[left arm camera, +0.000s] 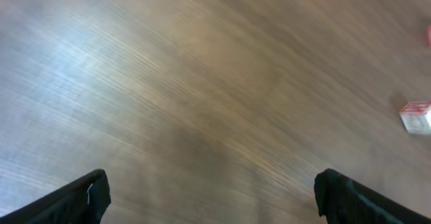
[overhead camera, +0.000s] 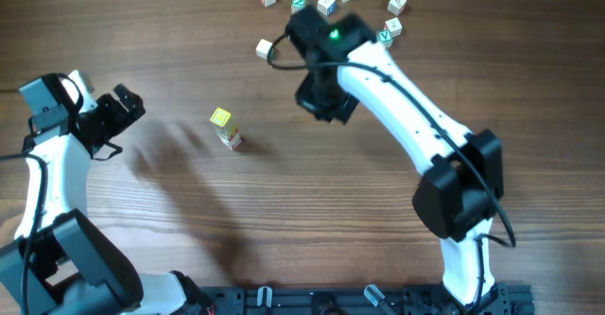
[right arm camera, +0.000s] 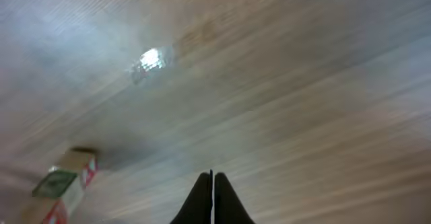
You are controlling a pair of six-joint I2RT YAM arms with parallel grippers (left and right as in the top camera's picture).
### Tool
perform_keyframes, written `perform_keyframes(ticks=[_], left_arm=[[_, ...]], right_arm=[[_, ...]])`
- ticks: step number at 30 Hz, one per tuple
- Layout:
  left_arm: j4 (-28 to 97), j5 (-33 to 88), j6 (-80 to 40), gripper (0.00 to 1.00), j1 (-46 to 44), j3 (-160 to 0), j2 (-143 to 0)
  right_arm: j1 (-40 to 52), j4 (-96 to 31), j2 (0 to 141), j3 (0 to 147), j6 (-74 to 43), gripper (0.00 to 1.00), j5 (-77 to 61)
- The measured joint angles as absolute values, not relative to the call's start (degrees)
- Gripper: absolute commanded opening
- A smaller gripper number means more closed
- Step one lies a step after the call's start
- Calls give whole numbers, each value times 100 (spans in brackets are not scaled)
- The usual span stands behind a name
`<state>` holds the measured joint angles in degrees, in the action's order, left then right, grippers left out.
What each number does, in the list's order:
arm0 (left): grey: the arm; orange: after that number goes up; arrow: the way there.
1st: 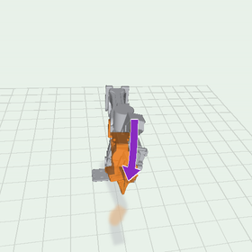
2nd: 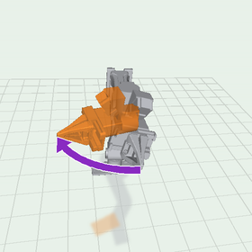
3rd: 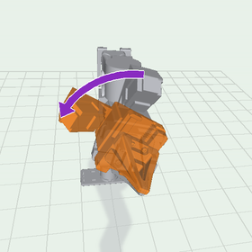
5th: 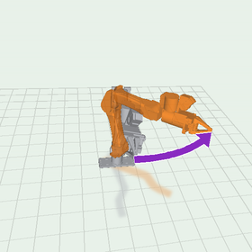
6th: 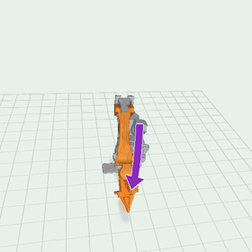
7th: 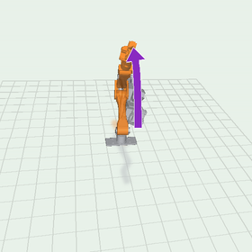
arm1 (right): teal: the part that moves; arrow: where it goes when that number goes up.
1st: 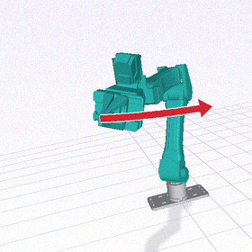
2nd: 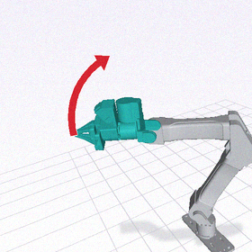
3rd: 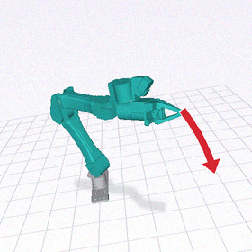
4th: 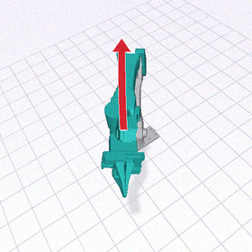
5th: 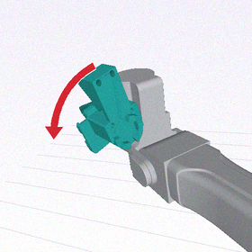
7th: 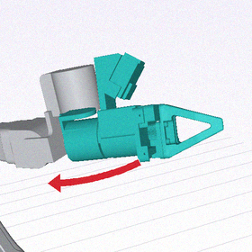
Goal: Form a tower
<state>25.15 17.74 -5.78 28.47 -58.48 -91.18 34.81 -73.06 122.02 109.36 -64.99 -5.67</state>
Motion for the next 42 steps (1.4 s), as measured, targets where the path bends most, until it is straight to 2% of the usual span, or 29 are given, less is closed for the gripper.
perform_keyframes(ticks=[2,3,4,5,6,7,8,12,14,17,20,35,42], left_arm=[[2281,1935,-108,100,2847,-5848,-9118],[2209,1986,45,88,2847,-5848,-9118],[2117,2078,325,69,2838,-5848,-9118],[2078,2104,550,55,2812,-5848,-9118],[2001,2117,698,28,2764,-5848,-9120],[1850,2137,871,10,2676,-5848,-9153],[1686,2154,993,4,2552,-5848,-9236],[1404,2202,1205,4,2377,-5850,-9668],[1225,2198,1295,4,2377,-5850,-9920],[1035,2244,1330,4,2377,-5850,-10219],[926,2375,1347,4,2377,-5850,-10462],[803,2779,1559,4,1903,-5850,-10519],[729,2783,1562,4,1625,-5850,-10973]], right_arm=[[3483,-6101,12226,10005,-6667,4,-1033],[3494,-5494,12230,9596,-6729,4,-1210],[3533,-4895,12248,9192,-6770,4,-1391],[3599,-4530,12248,8989,-6814,4,-1439],[3682,-4316,12254,8921,-6864,4,-1448],[3785,-4298,12256,8917,-6982,4,-1444],[3903,-4346,12256,8917,-7231,4,-1437],[4154,-4578,12256,8917,-8685,8,-1557],[4252,-4399,12256,8912,-9349,4,-1570],[4416,-3728,12256,8897,-9795,4,-1636],[4497,-3568,12256,8897,-10088,4,-1671],[4497,-2733,12766,8897,-10235,4,-1970],[4497,-2508,12774,8897,-10232,4,-1970]])
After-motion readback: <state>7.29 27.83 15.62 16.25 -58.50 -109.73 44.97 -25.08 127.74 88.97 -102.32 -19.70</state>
